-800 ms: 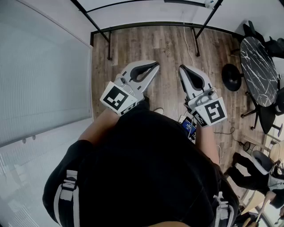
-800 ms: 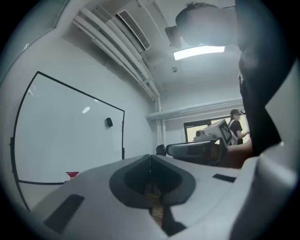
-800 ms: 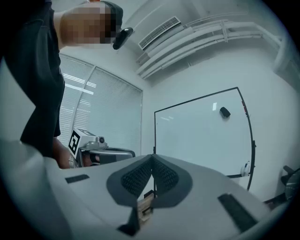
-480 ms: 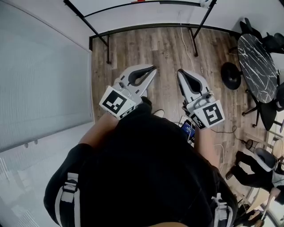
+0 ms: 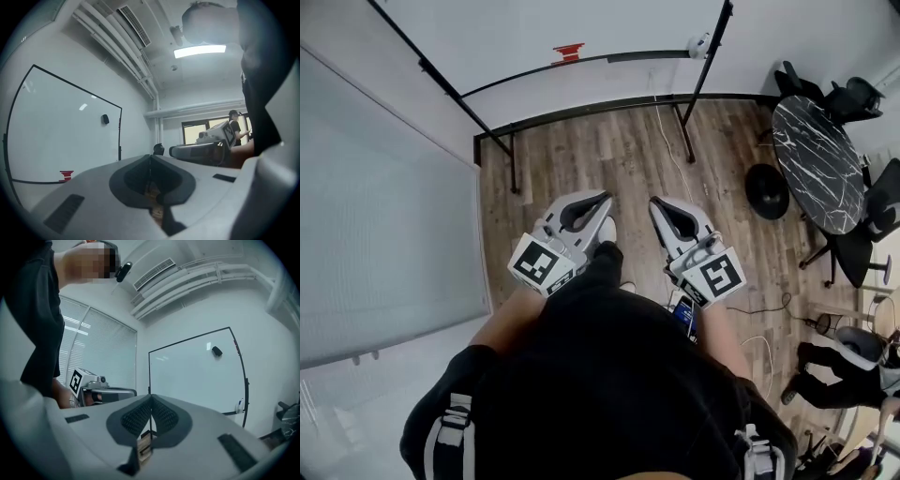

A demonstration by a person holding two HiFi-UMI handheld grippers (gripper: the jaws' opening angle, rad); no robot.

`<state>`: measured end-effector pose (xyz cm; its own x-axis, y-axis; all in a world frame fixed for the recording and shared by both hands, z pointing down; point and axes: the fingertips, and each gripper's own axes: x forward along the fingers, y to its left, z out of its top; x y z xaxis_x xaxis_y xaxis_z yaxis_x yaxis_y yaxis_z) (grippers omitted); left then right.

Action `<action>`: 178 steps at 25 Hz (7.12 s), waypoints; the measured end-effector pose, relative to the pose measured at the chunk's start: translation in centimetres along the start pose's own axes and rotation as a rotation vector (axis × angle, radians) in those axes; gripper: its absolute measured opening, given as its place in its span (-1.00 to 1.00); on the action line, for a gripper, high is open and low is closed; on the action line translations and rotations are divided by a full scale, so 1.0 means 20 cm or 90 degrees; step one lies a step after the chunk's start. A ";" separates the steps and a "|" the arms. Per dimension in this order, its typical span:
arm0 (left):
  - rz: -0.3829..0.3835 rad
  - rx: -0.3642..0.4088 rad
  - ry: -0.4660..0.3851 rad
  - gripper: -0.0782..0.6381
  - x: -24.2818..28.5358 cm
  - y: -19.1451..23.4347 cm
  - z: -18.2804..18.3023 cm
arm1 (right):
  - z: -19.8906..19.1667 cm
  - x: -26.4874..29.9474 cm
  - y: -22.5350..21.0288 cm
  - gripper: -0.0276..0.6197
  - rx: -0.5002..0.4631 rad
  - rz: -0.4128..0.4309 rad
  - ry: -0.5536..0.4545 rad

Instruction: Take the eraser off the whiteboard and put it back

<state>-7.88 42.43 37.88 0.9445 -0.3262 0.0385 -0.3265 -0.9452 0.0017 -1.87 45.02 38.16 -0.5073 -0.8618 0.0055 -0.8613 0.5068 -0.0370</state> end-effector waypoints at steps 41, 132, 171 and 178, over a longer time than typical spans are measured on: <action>-0.022 -0.013 -0.006 -0.77 1.06 1.65 0.03 | 0.00 1.39 -1.33 -0.93 -0.002 -0.062 0.075; 0.230 0.099 -0.082 -0.77 1.95 2.84 0.59 | 1.13 2.28 -2.84 -0.17 -0.355 -0.148 -0.204; 0.192 0.027 -0.007 -0.77 1.50 2.64 0.00 | 0.02 2.28 -2.22 -0.21 -0.075 0.053 0.029; 0.191 0.026 -0.007 -0.77 1.50 2.65 -0.02 | -0.02 2.28 -2.24 -0.21 -0.062 0.042 0.038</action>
<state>3.22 -17.50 39.50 0.8066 -0.5908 0.0198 -0.5895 -0.8064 -0.0477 13.55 -16.85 40.40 -0.5609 -0.8253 0.0656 -0.8235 0.5643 0.0583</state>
